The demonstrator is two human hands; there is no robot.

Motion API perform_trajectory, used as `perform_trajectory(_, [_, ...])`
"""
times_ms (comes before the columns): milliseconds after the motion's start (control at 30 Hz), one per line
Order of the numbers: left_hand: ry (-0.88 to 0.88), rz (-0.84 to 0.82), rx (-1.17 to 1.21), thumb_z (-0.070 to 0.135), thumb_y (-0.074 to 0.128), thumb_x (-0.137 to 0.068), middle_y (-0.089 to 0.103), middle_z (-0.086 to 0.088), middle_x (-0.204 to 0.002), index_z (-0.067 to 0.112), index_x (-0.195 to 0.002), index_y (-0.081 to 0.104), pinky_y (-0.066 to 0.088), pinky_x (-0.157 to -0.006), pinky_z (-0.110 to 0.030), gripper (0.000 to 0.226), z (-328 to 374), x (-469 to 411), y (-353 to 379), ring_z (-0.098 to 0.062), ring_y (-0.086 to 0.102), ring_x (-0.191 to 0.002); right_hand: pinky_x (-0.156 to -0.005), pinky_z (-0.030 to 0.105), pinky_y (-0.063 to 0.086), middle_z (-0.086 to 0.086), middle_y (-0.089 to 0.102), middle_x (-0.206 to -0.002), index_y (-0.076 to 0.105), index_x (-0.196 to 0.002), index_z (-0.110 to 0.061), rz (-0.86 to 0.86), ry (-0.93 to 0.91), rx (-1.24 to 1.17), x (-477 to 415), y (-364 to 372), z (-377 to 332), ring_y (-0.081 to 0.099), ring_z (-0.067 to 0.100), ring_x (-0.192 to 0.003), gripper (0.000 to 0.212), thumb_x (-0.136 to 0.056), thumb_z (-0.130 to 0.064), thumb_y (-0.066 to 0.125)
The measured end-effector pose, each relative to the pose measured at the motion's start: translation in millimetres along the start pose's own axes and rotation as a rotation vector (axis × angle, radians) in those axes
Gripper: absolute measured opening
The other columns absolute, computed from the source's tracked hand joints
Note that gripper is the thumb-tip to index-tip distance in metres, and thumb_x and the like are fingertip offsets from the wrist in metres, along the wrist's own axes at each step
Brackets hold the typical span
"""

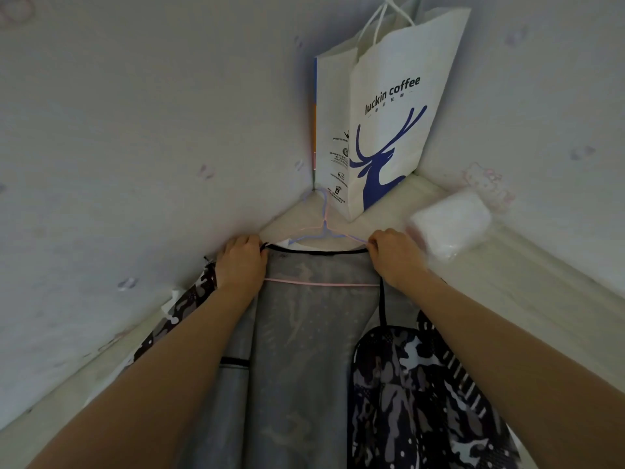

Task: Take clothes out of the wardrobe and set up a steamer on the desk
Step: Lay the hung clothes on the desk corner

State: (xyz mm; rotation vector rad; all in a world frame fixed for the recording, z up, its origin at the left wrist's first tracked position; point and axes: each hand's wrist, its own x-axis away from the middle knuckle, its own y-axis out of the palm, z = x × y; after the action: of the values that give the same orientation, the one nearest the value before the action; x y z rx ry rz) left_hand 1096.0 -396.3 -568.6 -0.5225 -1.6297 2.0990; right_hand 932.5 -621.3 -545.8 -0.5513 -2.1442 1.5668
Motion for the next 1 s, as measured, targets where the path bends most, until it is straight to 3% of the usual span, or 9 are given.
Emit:
perform_trajectory(200, [0.038,-0.054,-0.002,0.026,0.053,-0.093,0.055,-0.017,-0.13,0.008,-0.132,0.051,0.038,-0.1,-0.047,0.044,-0.6,23.2,-4.9,-0.037,0.048,-0.119,-0.087,0.04,0.044,0.015,0.054,-0.121,0.047,-0.125,-0.007,-0.05,-0.009,0.08,25.4,-2.2,-3.9,0.05,0.032,-0.108,0.034,-0.098,-0.025,0.038])
perform_trajectory(333, [0.11,-0.039,-0.07,0.021,0.053,-0.092,0.047,-0.019,-0.141,0.005,-0.137,0.047,0.03,-0.11,-0.052,0.048,-0.2,54.2,-9.8,-0.037,0.042,-0.13,-0.108,0.043,0.032,0.015,0.04,-0.143,0.029,-0.143,-0.004,-0.029,-0.016,0.09,55.6,-1.8,-10.1,0.036,0.032,-0.131,0.052,-0.099,-0.029,0.038])
perform_trajectory(467, [0.148,-0.077,-0.066,0.023,0.051,-0.093,0.044,-0.015,-0.145,0.007,-0.136,0.048,0.023,-0.113,-0.053,0.046,9.2,98.4,-15.9,-0.034,0.035,-0.137,-0.116,0.044,0.021,0.016,0.025,-0.153,0.017,-0.148,-0.003,-0.082,-0.012,0.139,102.7,-3.4,-21.9,0.021,0.03,-0.142,0.057,-0.101,-0.031,0.031])
perform_trajectory(667, [0.183,-0.123,-0.052,0.024,0.062,-0.087,0.05,-0.014,-0.141,0.007,-0.13,0.055,0.031,-0.109,-0.054,0.047,15.4,172.1,-19.4,-0.035,0.04,-0.135,-0.119,0.045,0.013,0.015,0.018,-0.156,0.017,-0.149,-0.003,-0.082,-0.046,0.114,180.8,-3.1,-44.9,0.013,0.03,-0.145,0.057,-0.102,-0.034,0.029])
perform_trajectory(767, [0.212,-0.135,-0.064,0.029,0.053,-0.088,0.057,-0.011,-0.134,0.009,-0.127,0.058,0.039,-0.104,-0.051,0.044,16.5,210.5,-26.3,-0.034,0.048,-0.129,-0.117,0.046,0.014,0.015,0.021,-0.156,0.02,-0.149,-0.003,-0.067,-0.06,0.118,220.3,5.3,-53.8,0.015,0.033,-0.145,0.058,-0.101,-0.032,0.035])
perform_trajectory(867, [0.255,-0.154,-0.035,0.031,0.036,-0.085,0.064,-0.009,-0.122,0.01,-0.119,0.063,0.048,-0.095,-0.048,0.049,14.5,254.7,-34.7,-0.032,0.057,-0.119,-0.112,0.046,0.024,0.017,0.034,-0.15,0.032,-0.144,-0.002,-0.058,-0.046,0.158,264.4,14.1,-65.7,0.028,0.034,-0.14,0.06,-0.095,-0.029,0.05])
perform_trajectory(1000, [0.346,-0.157,0.016,0.026,0.036,-0.086,0.066,-0.009,-0.118,0.008,-0.117,0.064,0.051,-0.093,-0.047,0.046,13.7,322.2,-41.1,-0.03,0.06,-0.113,-0.109,0.048,0.031,0.018,0.042,-0.145,0.038,-0.142,-0.001,-0.093,-0.011,0.142,328.3,25.6,-88.1,0.035,0.036,-0.137,0.066,-0.089,-0.034,0.06])
